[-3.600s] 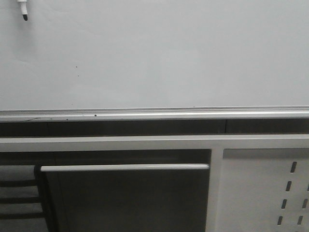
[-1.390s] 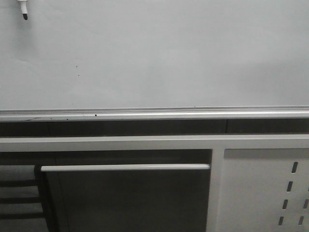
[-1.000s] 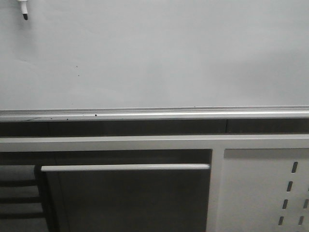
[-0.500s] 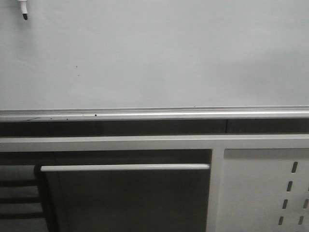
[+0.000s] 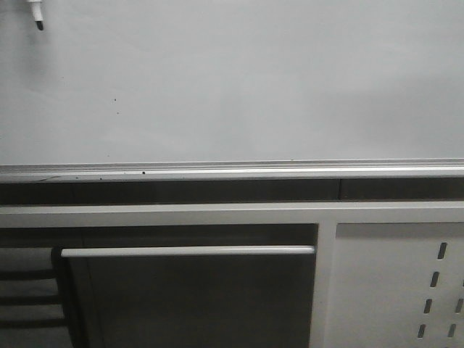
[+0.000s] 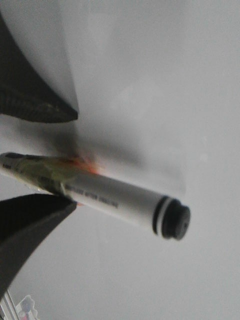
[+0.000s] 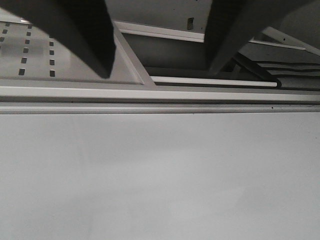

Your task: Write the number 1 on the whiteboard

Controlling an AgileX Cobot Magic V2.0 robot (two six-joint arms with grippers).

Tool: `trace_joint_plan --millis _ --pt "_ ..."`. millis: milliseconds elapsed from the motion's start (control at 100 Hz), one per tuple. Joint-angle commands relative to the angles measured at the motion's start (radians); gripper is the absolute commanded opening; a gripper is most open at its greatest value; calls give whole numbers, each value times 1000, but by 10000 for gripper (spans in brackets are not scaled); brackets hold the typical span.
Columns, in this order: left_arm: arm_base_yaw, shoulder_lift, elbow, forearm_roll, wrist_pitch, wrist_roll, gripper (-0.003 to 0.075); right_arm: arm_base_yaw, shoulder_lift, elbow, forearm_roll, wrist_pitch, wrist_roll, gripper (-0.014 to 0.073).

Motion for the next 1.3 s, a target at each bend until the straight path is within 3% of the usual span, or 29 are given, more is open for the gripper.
trace_joint_plan --millis 0,130,260,450,680,950,1290 --pt "-8 -6 -44 -35 20 3 170 1 13 -37 22 -67 -14 362" --pt "-8 -4 -44 -26 21 11 -24 1 13 -37 22 -67 -14 362" --pt "-8 -4 -44 -11 72 13 -20 1 13 -37 22 -67 -14 362" --pt "-29 -4 -44 74 265 13 -20 1 13 -44 58 -16 -38 362" --pt "-262 -4 -44 262 255 11 -20 1 112 -181 231 207 -271 362" --pt "-594 27 -44 404 0 7 -20 1 331 -455 370 538 -436 362" --pt "-741 153 -74 400 -86 7 -20 132 533 -666 344 707 -443 362"
